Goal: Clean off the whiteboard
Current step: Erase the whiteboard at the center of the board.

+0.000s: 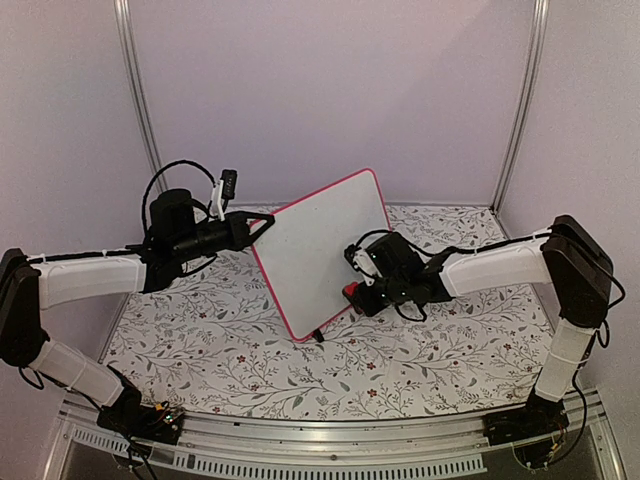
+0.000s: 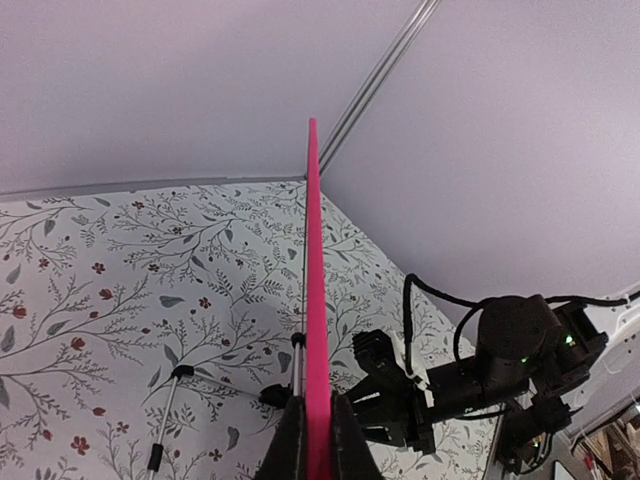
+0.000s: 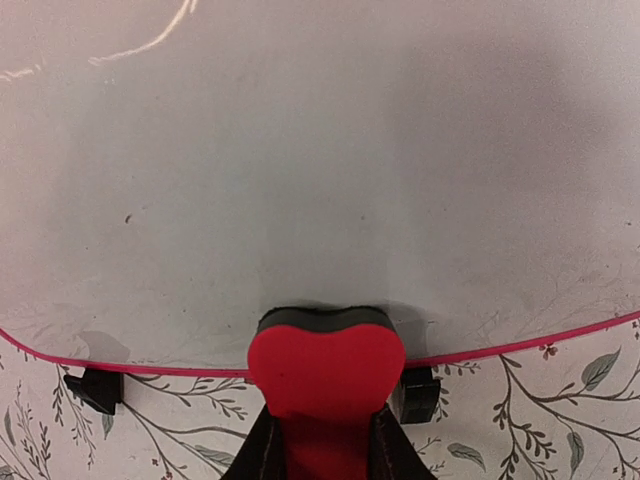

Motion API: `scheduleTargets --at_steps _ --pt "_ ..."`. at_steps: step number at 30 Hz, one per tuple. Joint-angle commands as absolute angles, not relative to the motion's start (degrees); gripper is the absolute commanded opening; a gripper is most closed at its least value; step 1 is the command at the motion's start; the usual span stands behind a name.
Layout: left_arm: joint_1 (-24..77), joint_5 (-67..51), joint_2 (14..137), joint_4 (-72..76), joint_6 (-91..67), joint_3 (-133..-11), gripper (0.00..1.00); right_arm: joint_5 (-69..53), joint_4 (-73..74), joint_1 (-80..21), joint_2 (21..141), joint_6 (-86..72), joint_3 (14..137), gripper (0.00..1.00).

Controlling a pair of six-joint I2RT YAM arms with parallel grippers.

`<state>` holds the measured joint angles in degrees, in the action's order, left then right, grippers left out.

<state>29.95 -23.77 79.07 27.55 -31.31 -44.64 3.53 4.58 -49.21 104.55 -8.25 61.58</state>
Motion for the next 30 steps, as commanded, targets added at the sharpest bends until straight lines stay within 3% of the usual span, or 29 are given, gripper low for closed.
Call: scheduleTargets --at_steps 1,24,30 --pt "31.04 -26.63 78.11 30.1 -31.23 -46.32 0.0 0.59 2.95 -50.19 107.2 -9.05 60.38 0.22" --pt "31.05 -26.91 77.78 30.06 -31.54 -46.37 0.0 -1.25 4.04 -51.02 109.37 -10.01 58.89 0.22" --pt "31.03 -26.89 77.78 30.18 -31.56 -46.38 0.0 3.86 5.15 -50.98 105.13 -10.35 58.93 0.22"
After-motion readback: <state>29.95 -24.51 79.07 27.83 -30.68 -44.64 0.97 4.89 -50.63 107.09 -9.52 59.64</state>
